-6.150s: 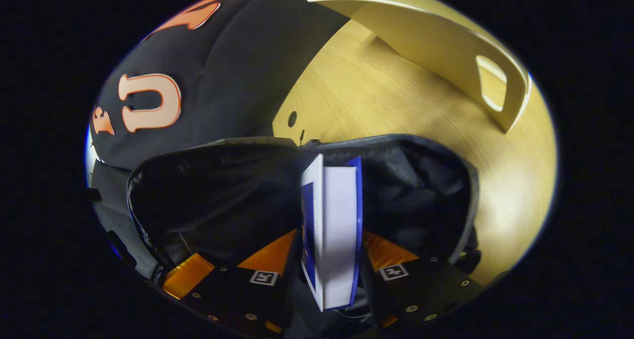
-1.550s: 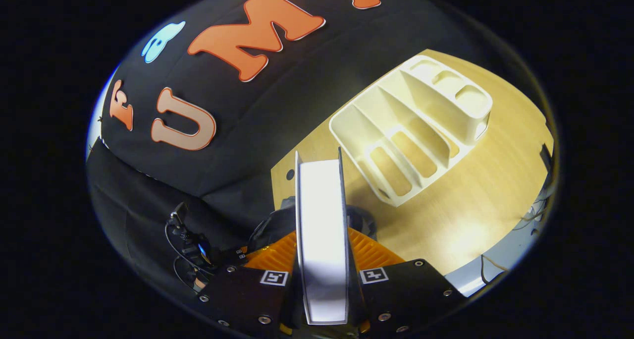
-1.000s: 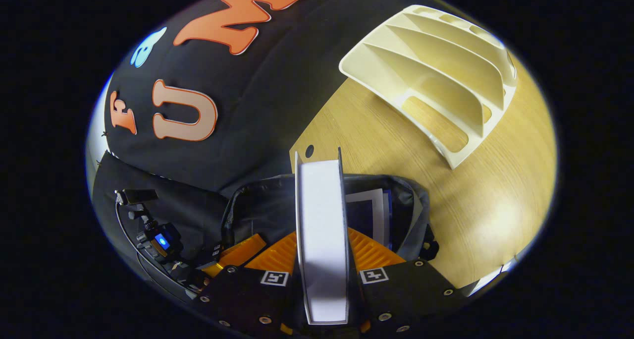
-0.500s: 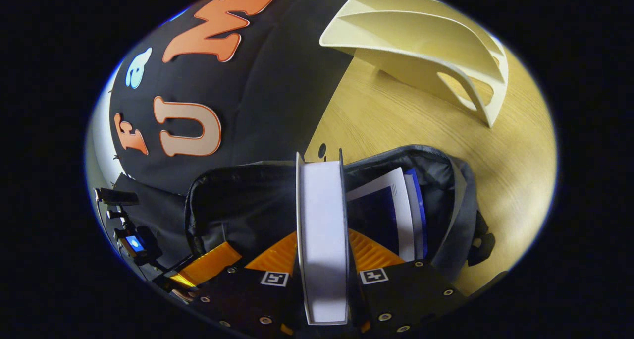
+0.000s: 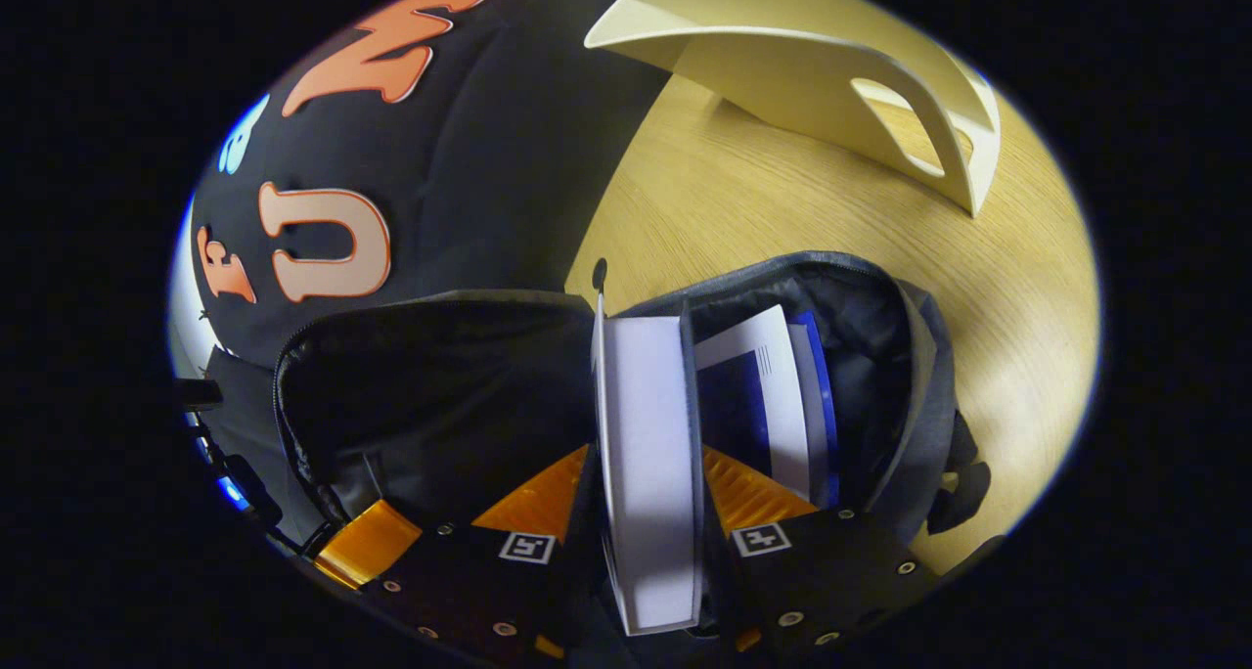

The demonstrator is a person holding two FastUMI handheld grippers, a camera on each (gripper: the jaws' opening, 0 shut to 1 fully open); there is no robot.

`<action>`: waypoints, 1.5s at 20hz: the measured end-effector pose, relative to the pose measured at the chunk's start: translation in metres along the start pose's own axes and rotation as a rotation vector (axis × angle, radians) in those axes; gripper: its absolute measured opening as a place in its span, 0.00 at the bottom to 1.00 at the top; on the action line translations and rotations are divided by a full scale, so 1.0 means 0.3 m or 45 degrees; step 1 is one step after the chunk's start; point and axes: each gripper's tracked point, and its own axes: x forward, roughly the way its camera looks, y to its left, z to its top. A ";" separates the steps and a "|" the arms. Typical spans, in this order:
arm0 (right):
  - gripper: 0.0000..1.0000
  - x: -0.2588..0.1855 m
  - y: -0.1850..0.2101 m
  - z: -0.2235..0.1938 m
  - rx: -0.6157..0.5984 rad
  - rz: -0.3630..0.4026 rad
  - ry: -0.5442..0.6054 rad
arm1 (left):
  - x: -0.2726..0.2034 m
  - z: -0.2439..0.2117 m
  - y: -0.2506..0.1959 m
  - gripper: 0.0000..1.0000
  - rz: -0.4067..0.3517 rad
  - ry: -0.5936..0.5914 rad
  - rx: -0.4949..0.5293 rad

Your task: Open the schoolbag, grab two books from the bookshelf and put them into the schoolbag.

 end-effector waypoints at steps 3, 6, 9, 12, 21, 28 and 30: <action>0.70 -0.084 -0.075 0.046 -0.169 -0.126 -0.007 | 0.035 -0.030 -0.006 0.06 0.048 0.012 -0.044; 0.90 -0.177 -0.108 0.099 -0.242 -0.168 -0.012 | 0.055 -0.051 -0.058 0.11 0.055 0.014 -0.024; 0.93 -0.275 -0.104 0.185 -0.277 -0.162 -0.045 | 0.098 -0.055 -0.109 0.29 0.070 0.010 -0.057; 0.96 -0.391 -0.146 0.314 -0.426 -0.238 -0.136 | 0.125 -0.038 -0.185 0.55 0.100 -0.014 -0.102; 0.98 -0.724 -0.108 0.715 -0.798 -0.340 -0.418 | 0.202 0.212 -0.377 0.96 0.260 -0.281 -0.147; 0.97 -1.001 0.112 0.997 -1.105 -0.264 -0.738 | 0.100 0.567 -0.498 0.96 0.460 -0.728 -0.173; 0.97 -1.068 0.176 1.037 -1.189 -0.236 -0.826 | 0.035 0.639 -0.503 0.96 0.526 -0.865 -0.179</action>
